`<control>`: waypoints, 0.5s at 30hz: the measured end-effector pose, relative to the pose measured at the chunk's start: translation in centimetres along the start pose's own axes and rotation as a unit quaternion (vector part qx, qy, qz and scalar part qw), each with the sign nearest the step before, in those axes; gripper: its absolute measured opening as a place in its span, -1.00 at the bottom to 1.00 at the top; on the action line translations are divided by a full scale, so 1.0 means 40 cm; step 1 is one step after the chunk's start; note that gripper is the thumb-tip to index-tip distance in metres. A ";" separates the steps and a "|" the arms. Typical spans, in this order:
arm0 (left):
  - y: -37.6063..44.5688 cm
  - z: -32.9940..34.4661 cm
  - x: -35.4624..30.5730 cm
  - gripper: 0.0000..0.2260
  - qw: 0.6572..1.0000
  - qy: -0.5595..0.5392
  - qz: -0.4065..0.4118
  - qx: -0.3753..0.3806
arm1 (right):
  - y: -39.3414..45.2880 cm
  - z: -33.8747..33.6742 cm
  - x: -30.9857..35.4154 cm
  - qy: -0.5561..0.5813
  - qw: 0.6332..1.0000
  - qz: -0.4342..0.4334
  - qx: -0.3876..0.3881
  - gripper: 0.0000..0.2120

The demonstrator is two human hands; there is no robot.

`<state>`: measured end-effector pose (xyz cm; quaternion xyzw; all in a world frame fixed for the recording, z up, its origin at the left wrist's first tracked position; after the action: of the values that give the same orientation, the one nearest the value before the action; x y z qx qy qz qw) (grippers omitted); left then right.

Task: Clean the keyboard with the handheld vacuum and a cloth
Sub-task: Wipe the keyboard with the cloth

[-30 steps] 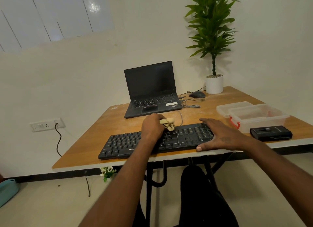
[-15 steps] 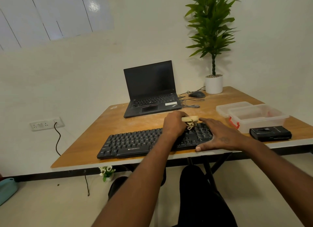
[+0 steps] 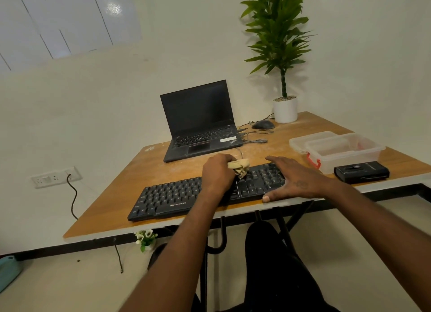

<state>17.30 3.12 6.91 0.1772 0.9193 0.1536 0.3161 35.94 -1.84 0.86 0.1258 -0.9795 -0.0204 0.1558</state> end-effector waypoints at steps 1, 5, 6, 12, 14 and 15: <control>0.001 0.011 -0.017 -0.71 1.000 -0.008 0.005 0.003 | 0.001 0.002 -0.001 0.001 1.000 0.000 0.000 0.28; 0.004 0.046 -0.070 -0.70 0.999 -0.023 0.020 0.022 | 0.006 0.004 -0.006 0.006 1.000 0.000 -0.002 0.21; 0.005 0.049 -0.070 -0.69 0.999 -0.028 0.018 0.029 | 0.006 0.003 -0.007 0.006 1.000 0.001 -0.003 0.20; -0.017 0.008 -0.001 -0.70 0.999 -0.031 0.000 0.036 | 0.000 0.004 -0.009 0.008 1.000 0.005 -0.002 0.23; -0.031 -0.015 0.026 -0.71 0.999 -0.028 -0.011 0.030 | -0.004 0.001 -0.004 0.004 1.000 0.006 0.001 0.28; -0.037 -0.025 0.033 -0.71 0.999 -0.024 -0.016 0.026 | -0.005 -0.002 -0.001 0.003 1.000 0.006 0.000 0.30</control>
<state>15.36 2.19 6.39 0.1746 0.9177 0.1203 0.3360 36.03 -2.01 0.90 0.1198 -0.9799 -0.0192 0.1584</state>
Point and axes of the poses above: each hand's wrist, its own y-axis towards the middle knuckle, its own z-axis out of the palm, x = y × z, the point moved 10 cm from there along y, towards the middle knuckle, and after that the axes turned 7 degrees about -y, right-handed, at the moved point
